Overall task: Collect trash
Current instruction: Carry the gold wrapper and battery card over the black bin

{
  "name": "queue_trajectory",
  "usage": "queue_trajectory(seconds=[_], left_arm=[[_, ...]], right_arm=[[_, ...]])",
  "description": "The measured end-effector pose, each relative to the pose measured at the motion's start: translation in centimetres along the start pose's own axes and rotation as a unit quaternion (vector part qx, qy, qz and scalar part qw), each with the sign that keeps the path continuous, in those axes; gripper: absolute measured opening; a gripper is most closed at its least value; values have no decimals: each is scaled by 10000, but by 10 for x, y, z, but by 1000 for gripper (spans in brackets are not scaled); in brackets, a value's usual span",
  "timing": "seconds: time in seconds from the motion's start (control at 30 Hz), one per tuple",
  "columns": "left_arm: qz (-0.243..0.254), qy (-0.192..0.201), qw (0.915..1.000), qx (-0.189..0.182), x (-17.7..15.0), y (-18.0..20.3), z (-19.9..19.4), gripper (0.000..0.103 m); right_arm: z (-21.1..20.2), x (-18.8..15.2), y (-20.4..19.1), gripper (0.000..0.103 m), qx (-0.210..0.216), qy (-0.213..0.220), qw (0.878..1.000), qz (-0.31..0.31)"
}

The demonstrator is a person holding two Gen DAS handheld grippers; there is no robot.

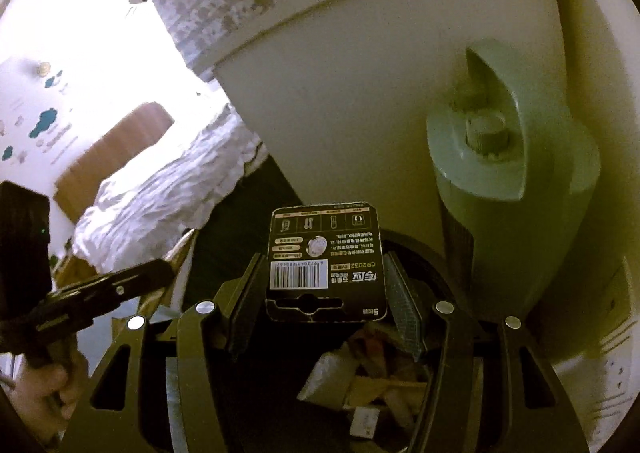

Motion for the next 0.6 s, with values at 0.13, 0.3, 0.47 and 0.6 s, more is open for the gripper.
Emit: queue_trajectory(seconds=[0.13,0.3,0.47,0.6], left_arm=[[-96,-187,9998,-1,-7,-2,19,17],[-67,-341,9994,20,-13,-4,30,18],[-82,-396,9992,0,-16,-4,35,18],[-22,-415,9991,21,-17,-1,39,18]], right_arm=[[15,-11,11,59,-4,-109,9998,138],[21,-17,21,59,35,-138,9996,245],[19,-15,25,59,94,-66,9994,313],[22,-16,22,59,149,-67,9995,260]])
Point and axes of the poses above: each gripper's, at about its wrist camera, not at the fingertips, and z roughly the way its jaws point, y to its right, x to its top, the point moved 9 cm from there along z, roughly the way its jaws point, and after that the axes turned 7 degrees about z, right-handed, at the moved point
